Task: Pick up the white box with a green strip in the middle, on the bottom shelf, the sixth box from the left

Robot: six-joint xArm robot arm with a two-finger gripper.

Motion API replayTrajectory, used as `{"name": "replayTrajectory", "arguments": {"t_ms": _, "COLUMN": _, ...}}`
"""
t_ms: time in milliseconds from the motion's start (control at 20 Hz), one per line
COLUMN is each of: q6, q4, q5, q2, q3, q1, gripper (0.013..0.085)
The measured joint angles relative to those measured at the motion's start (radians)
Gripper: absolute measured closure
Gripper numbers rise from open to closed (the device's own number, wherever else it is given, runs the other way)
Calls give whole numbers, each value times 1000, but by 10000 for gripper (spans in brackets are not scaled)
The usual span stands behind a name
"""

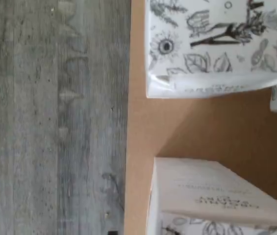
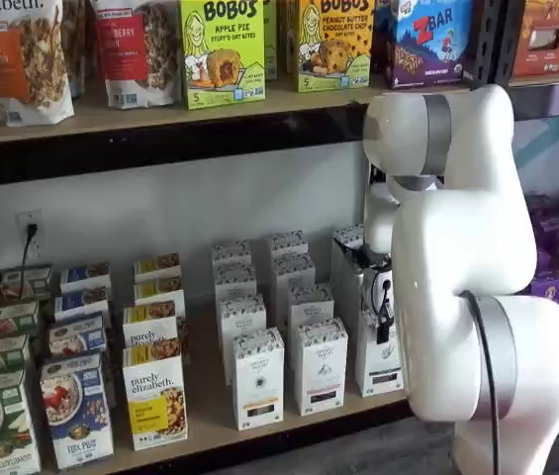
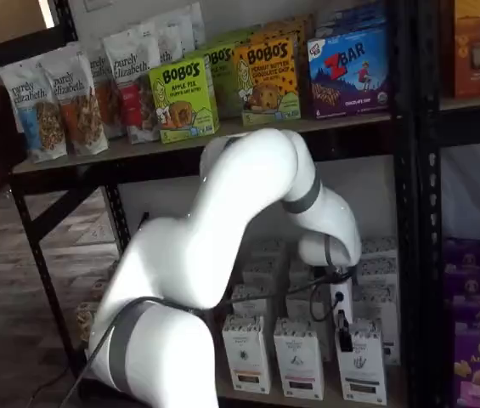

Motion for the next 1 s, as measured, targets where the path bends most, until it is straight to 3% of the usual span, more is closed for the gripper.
{"name": "replayTrajectory", "arguments": {"t_ms": 400, "q6": 38, "q4": -43, "q5": 17, "q2": 27, "q3": -37, "q1": 2, "gripper": 130}}
{"name": "replayTrajectory", "arguments": {"t_ms": 850, "q6": 46, "q4": -51, "q5": 35, "q2": 44, "q3": -60, "q1": 4, "gripper": 330}}
{"name": "replayTrajectory", "arguments": {"t_ms": 1000, "q6": 50, "q4": -57, "q5": 36, "q2": 44, "q3": -60, "q1": 2, "gripper": 330}}
